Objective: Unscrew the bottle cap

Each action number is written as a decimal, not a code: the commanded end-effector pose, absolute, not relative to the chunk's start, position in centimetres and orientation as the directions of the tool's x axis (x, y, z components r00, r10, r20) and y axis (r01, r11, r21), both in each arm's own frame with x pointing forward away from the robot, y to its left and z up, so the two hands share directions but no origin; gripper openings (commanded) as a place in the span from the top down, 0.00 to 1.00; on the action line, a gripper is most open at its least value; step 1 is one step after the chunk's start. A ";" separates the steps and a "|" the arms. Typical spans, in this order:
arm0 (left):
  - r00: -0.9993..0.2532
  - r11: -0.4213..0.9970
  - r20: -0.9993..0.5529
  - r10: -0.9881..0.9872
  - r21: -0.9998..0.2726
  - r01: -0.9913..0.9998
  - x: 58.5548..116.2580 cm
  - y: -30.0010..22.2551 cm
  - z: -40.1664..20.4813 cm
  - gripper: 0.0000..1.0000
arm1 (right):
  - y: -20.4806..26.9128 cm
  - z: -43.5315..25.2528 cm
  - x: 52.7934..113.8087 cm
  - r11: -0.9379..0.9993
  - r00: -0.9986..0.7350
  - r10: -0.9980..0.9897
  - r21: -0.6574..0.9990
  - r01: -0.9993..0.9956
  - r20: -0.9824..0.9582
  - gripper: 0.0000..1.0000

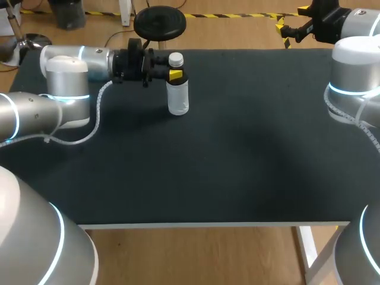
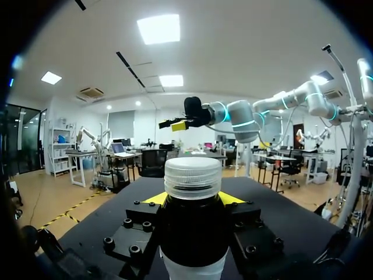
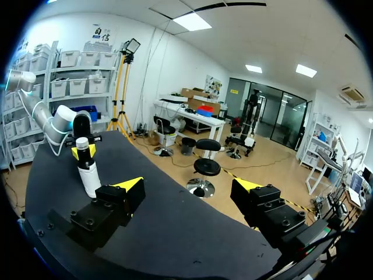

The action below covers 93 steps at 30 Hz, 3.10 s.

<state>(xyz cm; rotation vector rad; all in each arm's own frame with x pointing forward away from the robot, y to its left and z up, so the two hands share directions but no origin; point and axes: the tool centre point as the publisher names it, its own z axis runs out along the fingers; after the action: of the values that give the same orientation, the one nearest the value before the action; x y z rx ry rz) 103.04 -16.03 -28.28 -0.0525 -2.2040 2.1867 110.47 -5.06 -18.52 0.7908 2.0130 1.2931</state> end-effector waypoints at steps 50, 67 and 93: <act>-0.999 0.006 -0.001 0.047 -1.000 0.001 103.0 -16.1 -28.4 1.00 | 19.2 -22.1 100.7 0.077 -0.778 0.628 0.993 0.095 0.026 0.00; -0.999 0.006 -0.001 0.047 -1.000 0.001 103.0 -16.1 -28.4 1.00 | 24.0 -22.8 99.8 0.090 -0.825 0.563 0.988 0.123 0.051 0.00; -0.999 0.006 -0.001 0.047 -1.000 0.001 103.0 -16.1 -28.4 1.00 | 27.7 -24.1 100.9 0.096 -0.857 0.507 0.981 0.167 0.096 0.00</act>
<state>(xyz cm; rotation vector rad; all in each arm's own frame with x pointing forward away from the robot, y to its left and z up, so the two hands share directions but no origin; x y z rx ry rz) 103.04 -16.00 -28.33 -0.0519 -2.2040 2.1864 100.52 27.13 -23.80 0.6714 2.1075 1.8293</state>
